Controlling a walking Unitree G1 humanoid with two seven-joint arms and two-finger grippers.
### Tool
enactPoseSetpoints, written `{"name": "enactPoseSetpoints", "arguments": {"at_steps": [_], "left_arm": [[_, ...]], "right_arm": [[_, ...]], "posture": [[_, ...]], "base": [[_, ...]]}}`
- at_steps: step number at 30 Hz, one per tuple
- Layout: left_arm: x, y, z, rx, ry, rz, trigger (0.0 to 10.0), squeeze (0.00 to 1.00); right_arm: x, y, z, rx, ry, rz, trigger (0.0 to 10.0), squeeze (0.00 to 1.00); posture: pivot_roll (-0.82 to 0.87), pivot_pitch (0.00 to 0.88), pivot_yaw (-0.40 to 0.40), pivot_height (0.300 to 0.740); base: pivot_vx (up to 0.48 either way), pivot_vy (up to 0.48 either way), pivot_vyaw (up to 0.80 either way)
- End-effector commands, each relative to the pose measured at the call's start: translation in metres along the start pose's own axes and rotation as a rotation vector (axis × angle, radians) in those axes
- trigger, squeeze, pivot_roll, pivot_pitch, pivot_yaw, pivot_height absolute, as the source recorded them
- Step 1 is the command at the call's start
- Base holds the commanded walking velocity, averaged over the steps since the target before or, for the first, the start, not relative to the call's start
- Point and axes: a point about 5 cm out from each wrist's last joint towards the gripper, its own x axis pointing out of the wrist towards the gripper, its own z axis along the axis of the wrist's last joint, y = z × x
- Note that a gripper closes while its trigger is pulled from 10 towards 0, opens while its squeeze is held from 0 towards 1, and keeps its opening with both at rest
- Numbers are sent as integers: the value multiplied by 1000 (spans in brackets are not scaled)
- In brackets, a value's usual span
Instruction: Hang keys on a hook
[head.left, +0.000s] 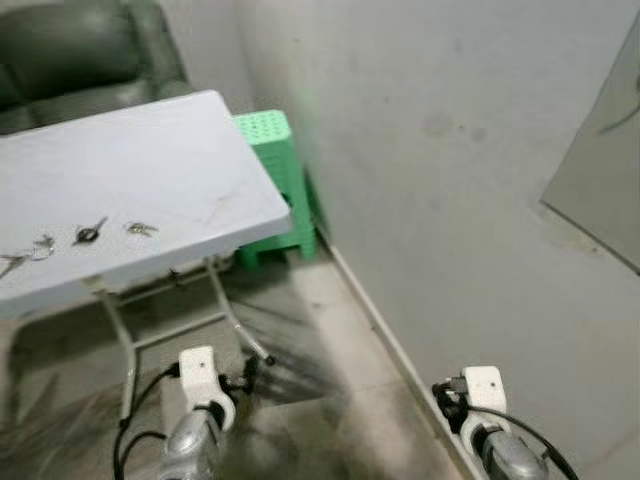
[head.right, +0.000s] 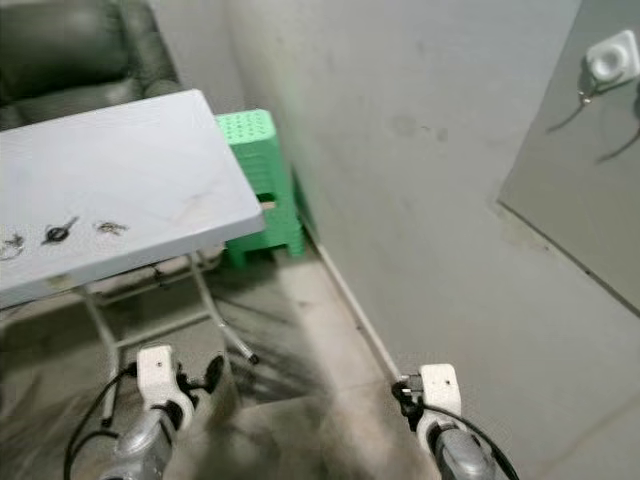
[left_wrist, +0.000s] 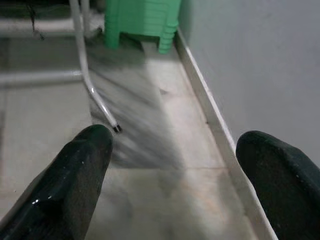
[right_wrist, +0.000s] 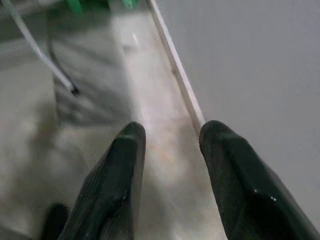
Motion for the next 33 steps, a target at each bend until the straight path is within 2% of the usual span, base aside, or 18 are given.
{"name": "enactPoseSetpoints", "arguments": {"at_steps": [1,33], "left_arm": [[-3,13,2,16,0,42,10000,0],[-6,16,-2,10,1,44,10000,0]], "right_arm": [[5,7,9,-5,-23,27,10000,0],[3,5,6,-18,-14,36,10000,0]], "posture": [[-22,0,-23,721],[-14,0,-30,721]], "base": [[0,0,800],[0,0,800]]}}
